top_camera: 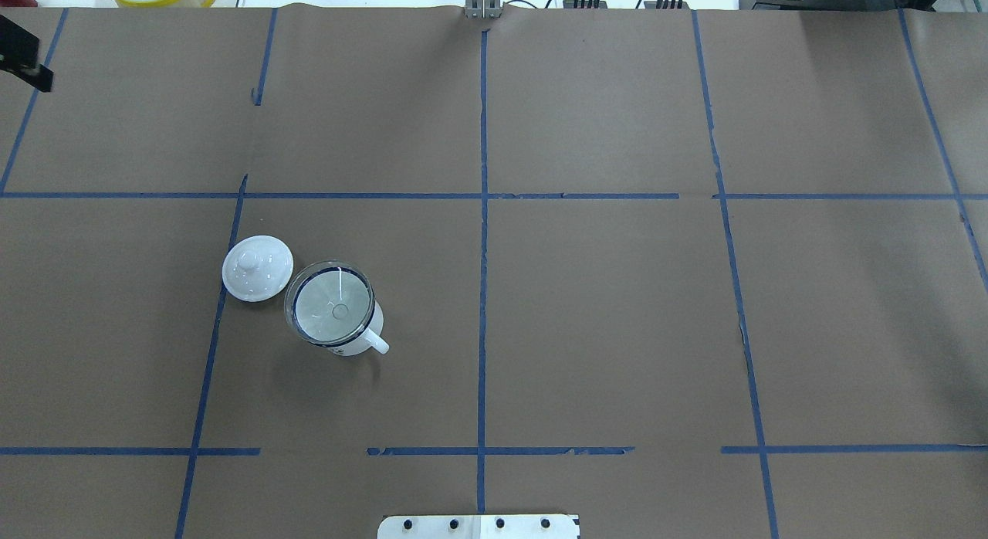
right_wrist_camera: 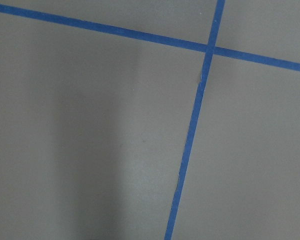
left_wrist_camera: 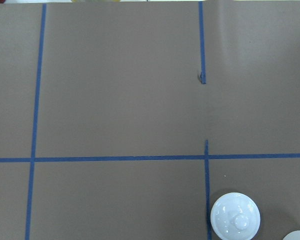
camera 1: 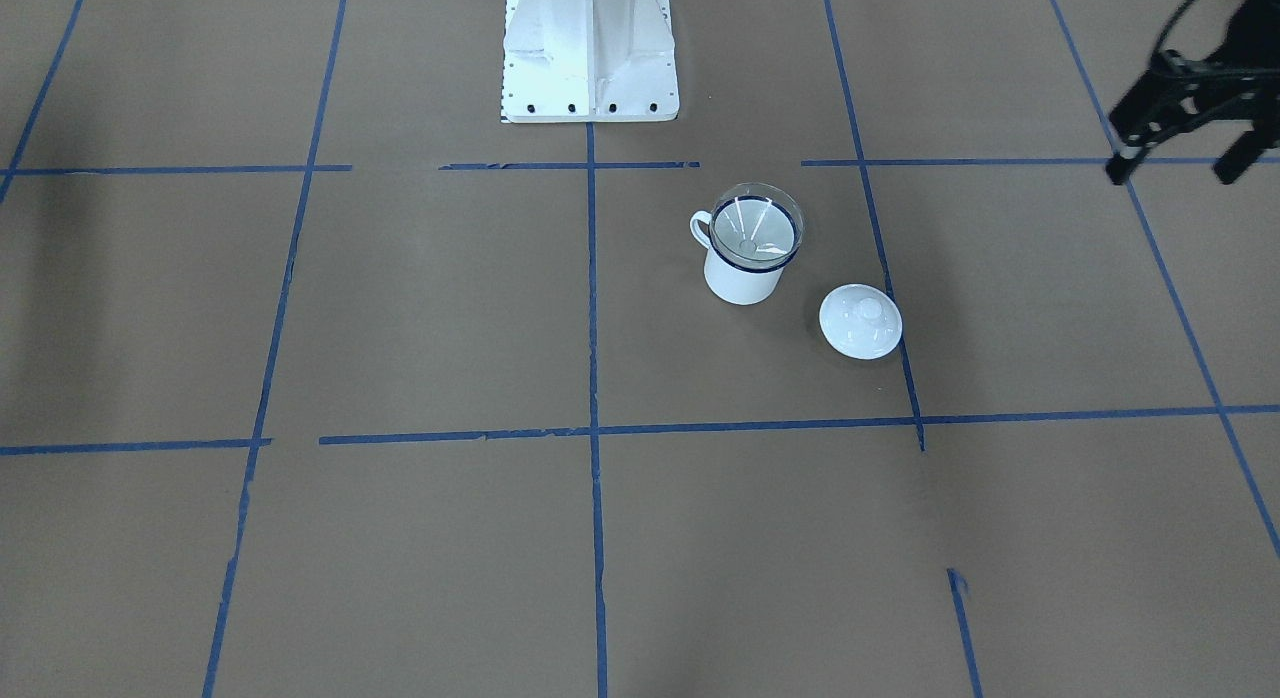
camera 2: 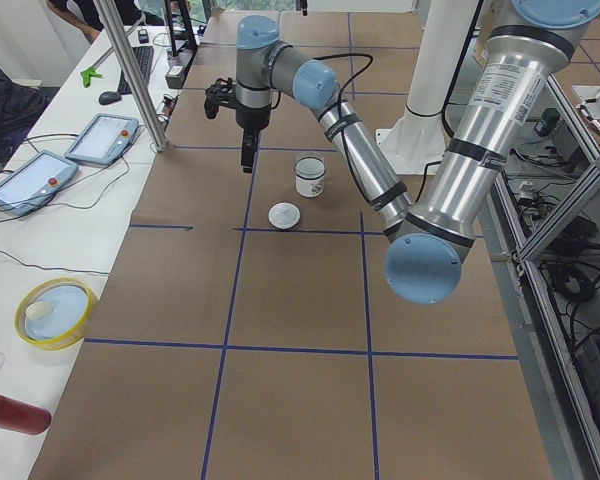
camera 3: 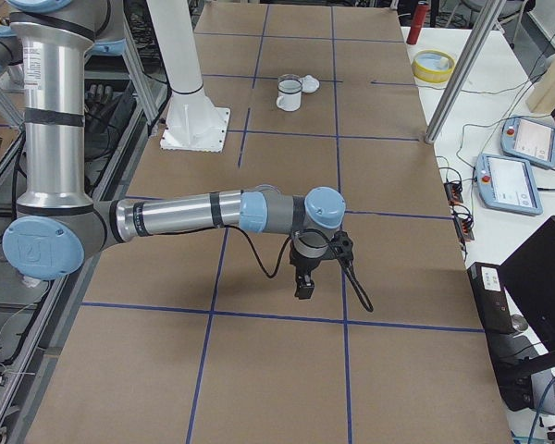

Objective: Remove funnel from cup
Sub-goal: 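Move the left gripper down over the glass funnel in the mug and grasp it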

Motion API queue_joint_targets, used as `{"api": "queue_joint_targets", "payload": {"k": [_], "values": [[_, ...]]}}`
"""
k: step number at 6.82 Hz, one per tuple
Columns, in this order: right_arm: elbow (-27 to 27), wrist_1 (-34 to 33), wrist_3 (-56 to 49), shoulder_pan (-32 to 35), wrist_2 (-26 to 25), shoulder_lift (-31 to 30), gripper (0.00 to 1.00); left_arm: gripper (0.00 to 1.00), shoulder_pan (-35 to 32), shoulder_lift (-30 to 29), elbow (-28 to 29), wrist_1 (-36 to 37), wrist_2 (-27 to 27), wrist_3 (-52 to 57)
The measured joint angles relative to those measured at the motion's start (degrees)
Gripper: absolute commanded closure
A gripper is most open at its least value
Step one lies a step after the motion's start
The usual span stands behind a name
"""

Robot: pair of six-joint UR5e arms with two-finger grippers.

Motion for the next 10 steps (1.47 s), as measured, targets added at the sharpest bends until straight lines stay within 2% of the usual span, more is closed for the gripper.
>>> {"api": "queue_joint_targets", "payload": {"k": [2,3,6,8,9,10], "values": [[0.0,0.0,0.0,0.0,0.0,0.0,0.00,0.00,14.4,-4.0,-2.2,0.0,7.5,-14.7],[0.0,0.0,0.0,0.0,0.0,0.0,0.00,0.00,20.5,-6.1,-0.9,-0.2,10.2,-20.0],[0.0,0.0,0.0,0.0,0.0,0.0,0.00,0.00,29.4,-9.2,9.5,-7.6,11.8,-24.3],[0.0,0.0,0.0,0.0,0.0,0.0,0.00,0.00,33.0,-10.3,13.4,-10.6,12.1,-27.6],[0.1,0.0,0.0,0.0,0.0,0.0,0.00,0.05,34.4,-10.7,14.5,-11.2,12.2,-28.6],[0.1,0.0,0.0,0.0,0.0,0.0,0.00,0.21,35.5,-11.1,15.9,-12.1,12.3,-29.0]]}}
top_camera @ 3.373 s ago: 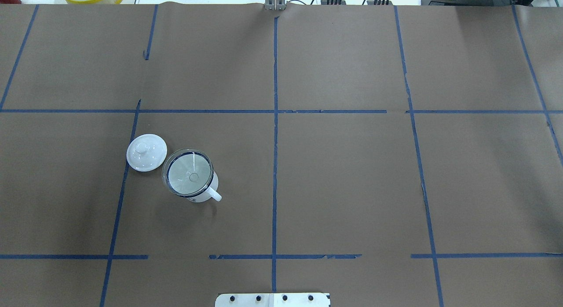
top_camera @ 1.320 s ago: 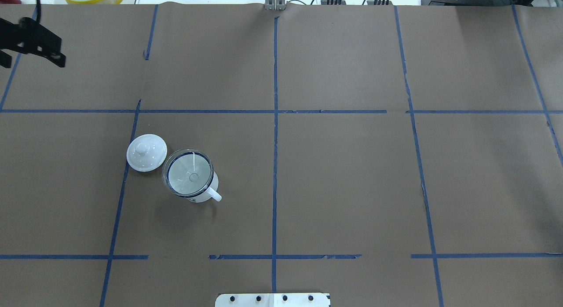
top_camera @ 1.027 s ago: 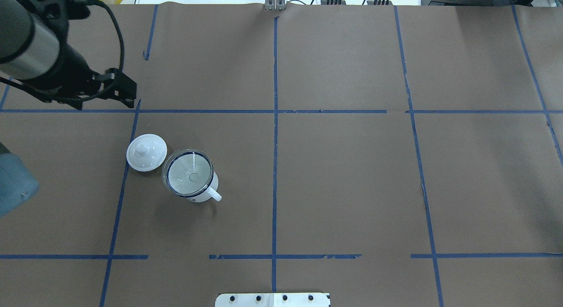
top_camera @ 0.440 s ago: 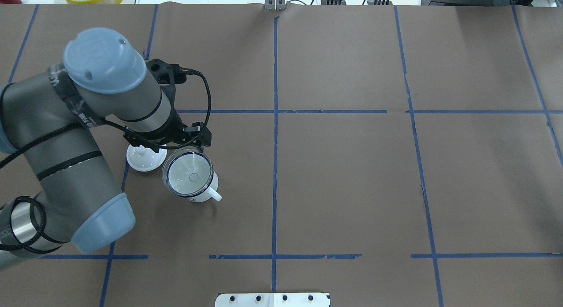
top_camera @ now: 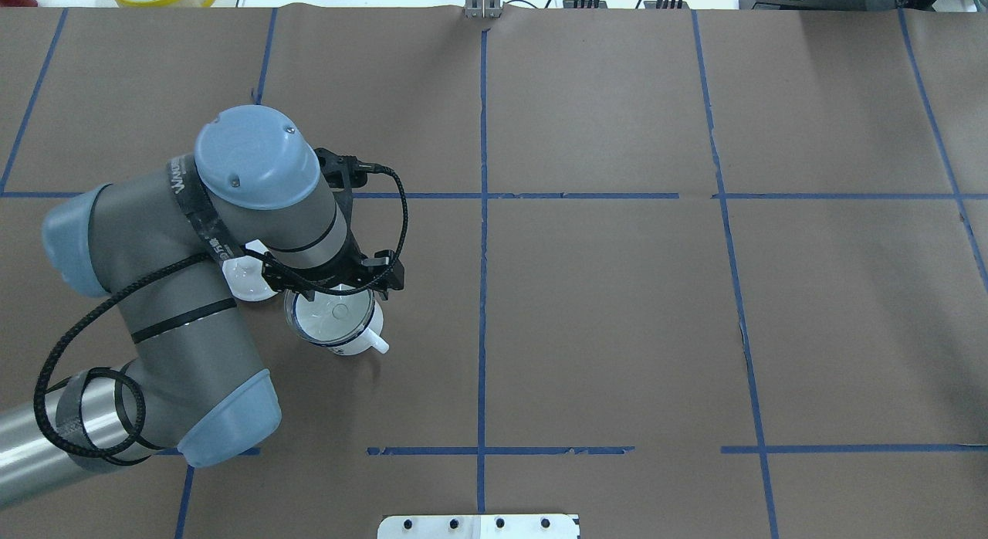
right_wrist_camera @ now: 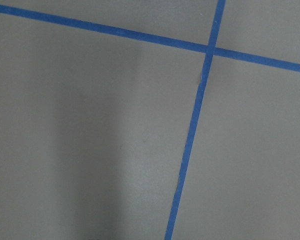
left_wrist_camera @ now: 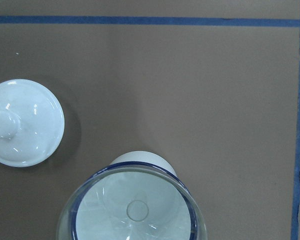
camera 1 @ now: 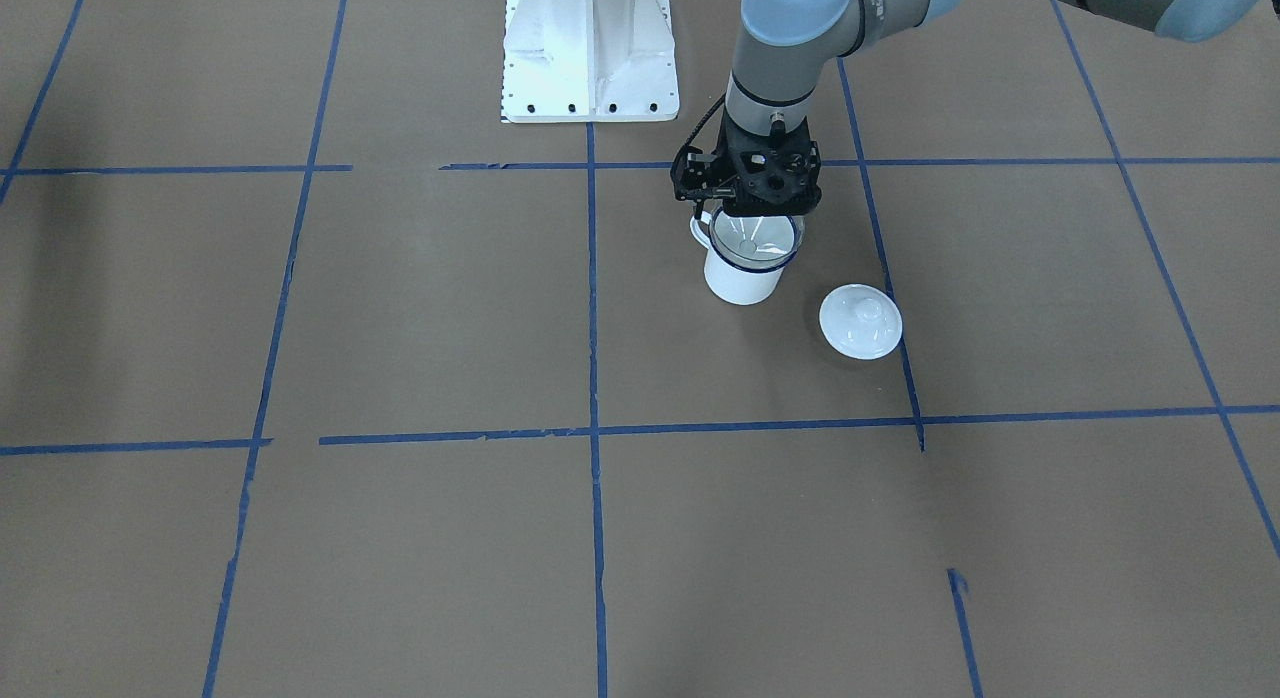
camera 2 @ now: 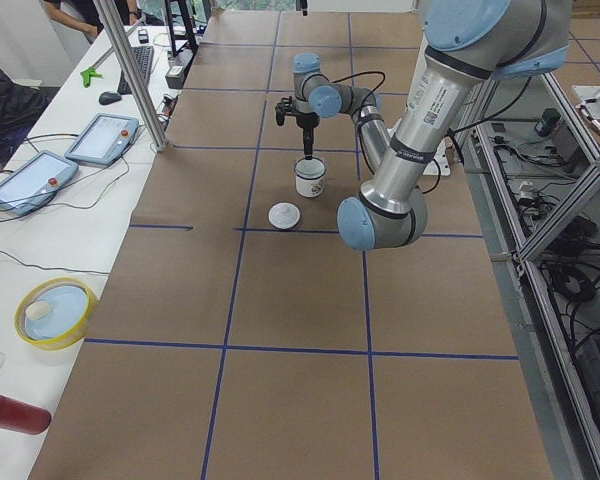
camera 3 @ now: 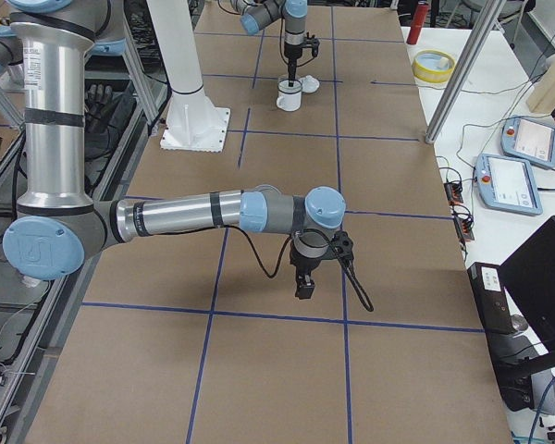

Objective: Remove funnel from cup
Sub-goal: 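Move the left gripper down over the glass funnel in the mug and grasp it, then lift the glass funnel out of the mug with the left gripper, moving it farther away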

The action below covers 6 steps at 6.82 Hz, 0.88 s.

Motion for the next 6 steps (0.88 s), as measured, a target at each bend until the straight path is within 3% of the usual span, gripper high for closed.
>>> {"api": "queue_joint_targets", "payload": {"k": [3,5,6], "values": [[0.0,0.0,0.0,0.0,0.0,0.0,0.00,0.63,0.8,-0.5,2.9,-3.0,0.1,-1.0],[0.0,0.0,0.0,0.0,0.0,0.0,0.00,1.00,0.9,-0.6,3.5,-3.4,0.4,-1.2],[0.0,0.0,0.0,0.0,0.0,0.0,0.00,1.00,0.9,-0.7,3.4,-3.4,0.8,-1.3]]}}
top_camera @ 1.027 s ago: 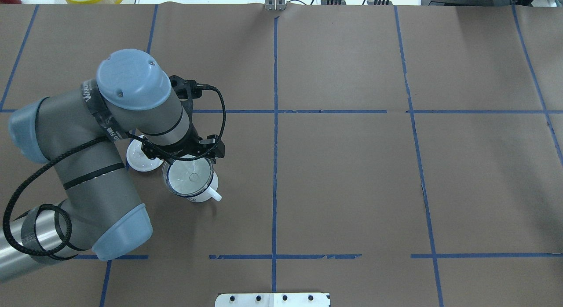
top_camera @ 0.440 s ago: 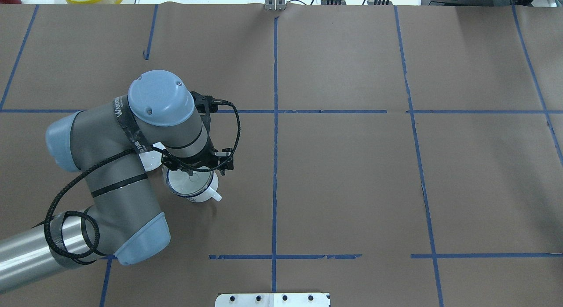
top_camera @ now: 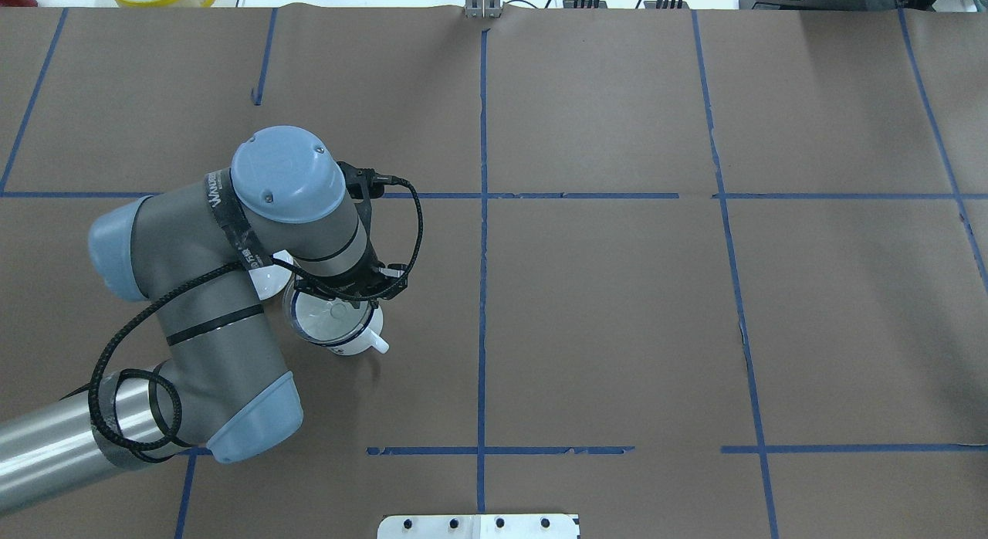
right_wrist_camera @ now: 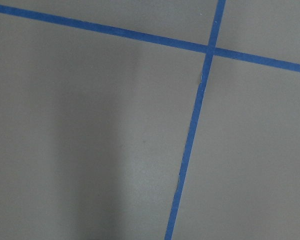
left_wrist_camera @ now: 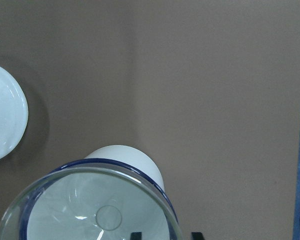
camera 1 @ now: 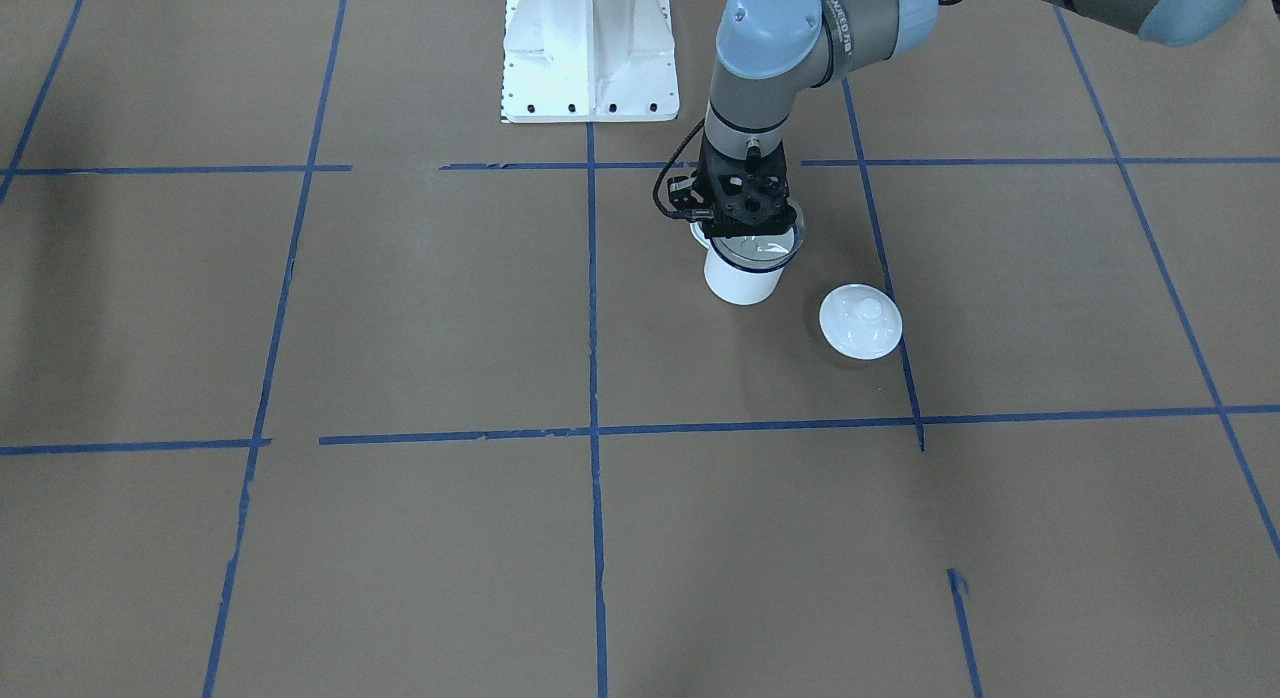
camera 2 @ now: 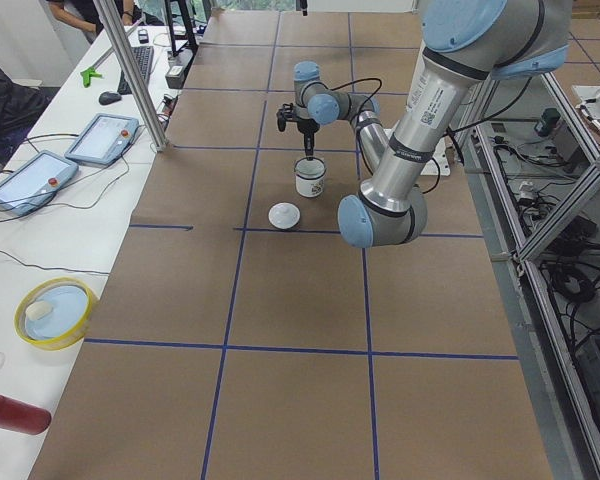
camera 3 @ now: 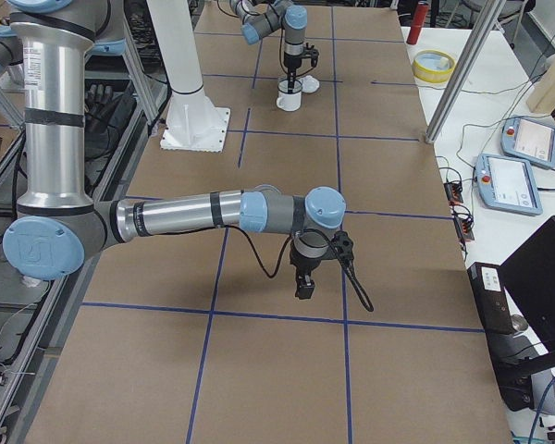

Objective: Remove funnel from cup
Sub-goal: 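Lift the glass funnel out of the mug with the left gripper, moving it farther away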

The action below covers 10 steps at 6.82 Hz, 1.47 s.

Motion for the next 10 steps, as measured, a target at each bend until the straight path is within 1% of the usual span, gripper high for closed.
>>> {"api": "queue_joint_targets", "payload": {"k": [2,3,4,6,7,8,9,10], "values": [[0.0,0.0,0.0,0.0,0.0,0.0,0.00,1.00,-0.1,-0.3,-1.6,0.3,0.2,-0.2],[0.0,0.0,0.0,0.0,0.0,0.0,0.00,1.00,-0.5,-0.3,-3.9,1.3,0.1,-0.2],[0.0,0.0,0.0,0.0,0.0,0.0,0.00,1.00,-1.7,-0.4,-7.1,4.0,0.0,-0.2],[0.0,0.0,0.0,0.0,0.0,0.0,0.00,1.00,-7.5,-1.0,-15.1,11.3,-0.4,-0.1],[0.0,0.0,0.0,0.0,0.0,0.0,0.00,1.00,-11.3,-1.2,-17.4,12.5,-1.0,-1.2],[0.0,0.0,0.0,0.0,0.0,0.0,0.00,1.00,-14.9,-1.2,-18.2,11.9,-1.1,-4.3],[0.0,0.0,0.0,0.0,0.0,0.0,0.00,1.00,-18.0,-0.8,-17.8,8.4,0.5,-9.7],[0.0,0.0,0.0,0.0,0.0,0.0,0.00,1.00,-19.8,0.0,-16.0,2.4,4.5,-16.9]]}}
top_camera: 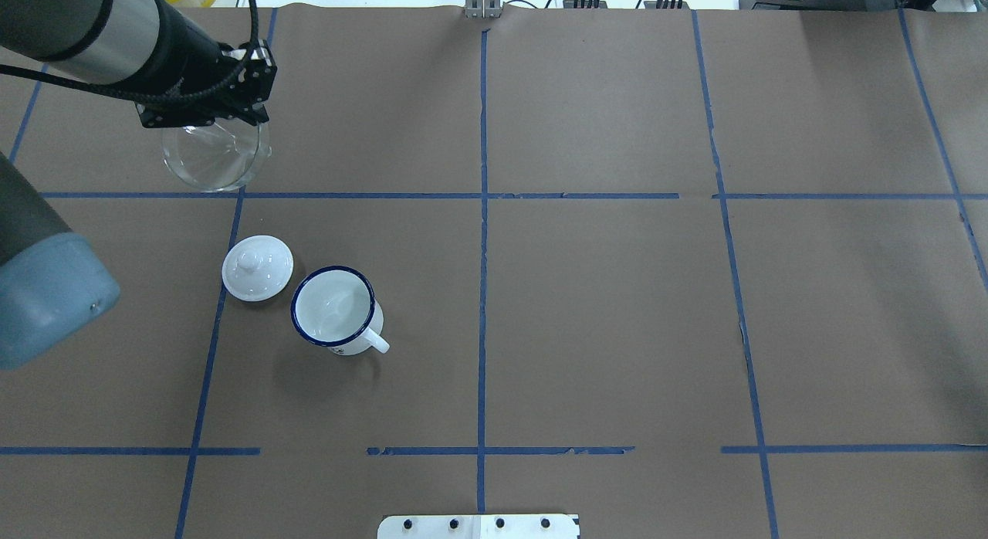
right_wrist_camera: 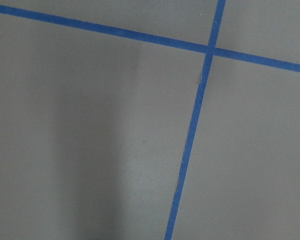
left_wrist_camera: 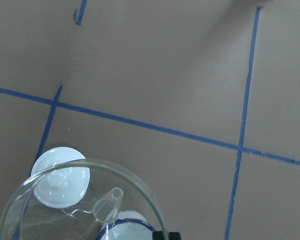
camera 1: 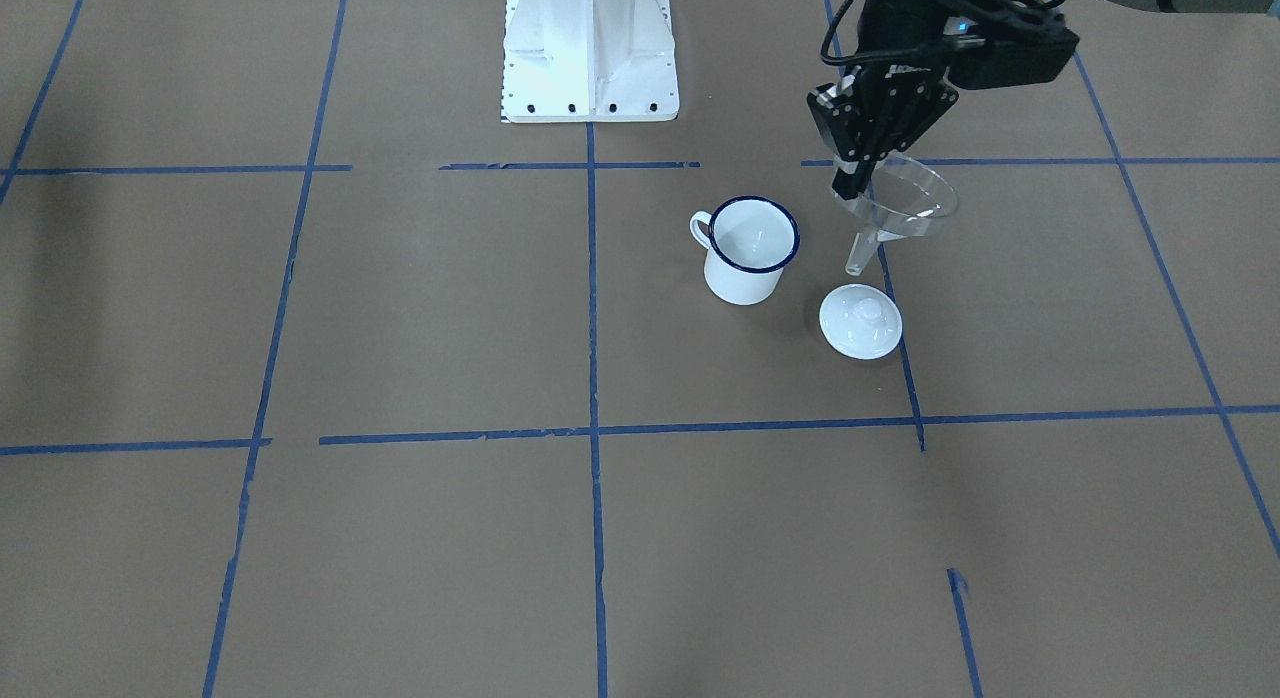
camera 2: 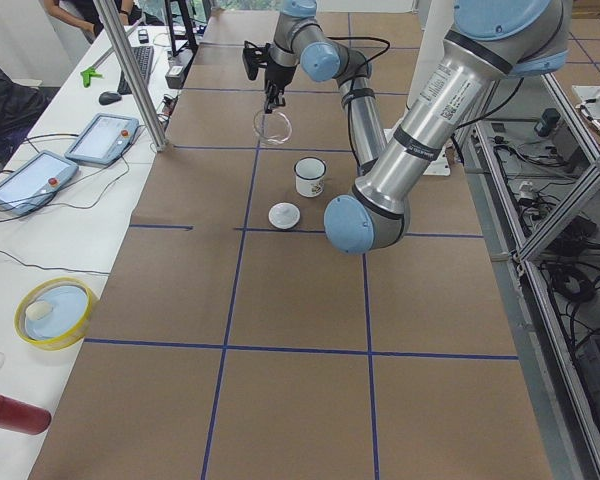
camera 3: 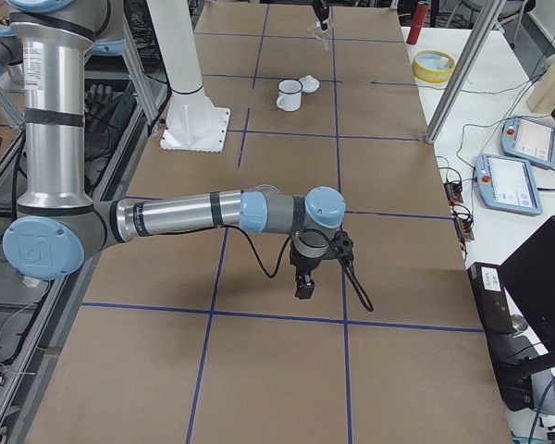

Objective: Remove funnel from cup
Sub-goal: 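Lift the glass funnel out of the mug with the left gripper, moving it farther away, then lower the glass funnel onto the table and open the left gripper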

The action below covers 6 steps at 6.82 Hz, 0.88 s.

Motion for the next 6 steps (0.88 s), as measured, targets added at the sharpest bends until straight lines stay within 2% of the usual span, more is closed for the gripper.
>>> {"api": "queue_joint_targets", "payload": {"k": [4,5,6], "values": [[0.0,0.0,0.0,0.0,0.0,0.0,0.00,1.00,0.1,3.8,14.1,-25.6,18.4,-28.7],[0.0,0.0,0.0,0.0,0.0,0.0,0.00,1.00,2.1,6.5,17.0,-33.3,23.6,-34.9],[0.0,0.0,0.0,0.0,0.0,0.0,0.00,1.00,6.0,8.6,20.9,-41.4,31.3,-39.5]]}}
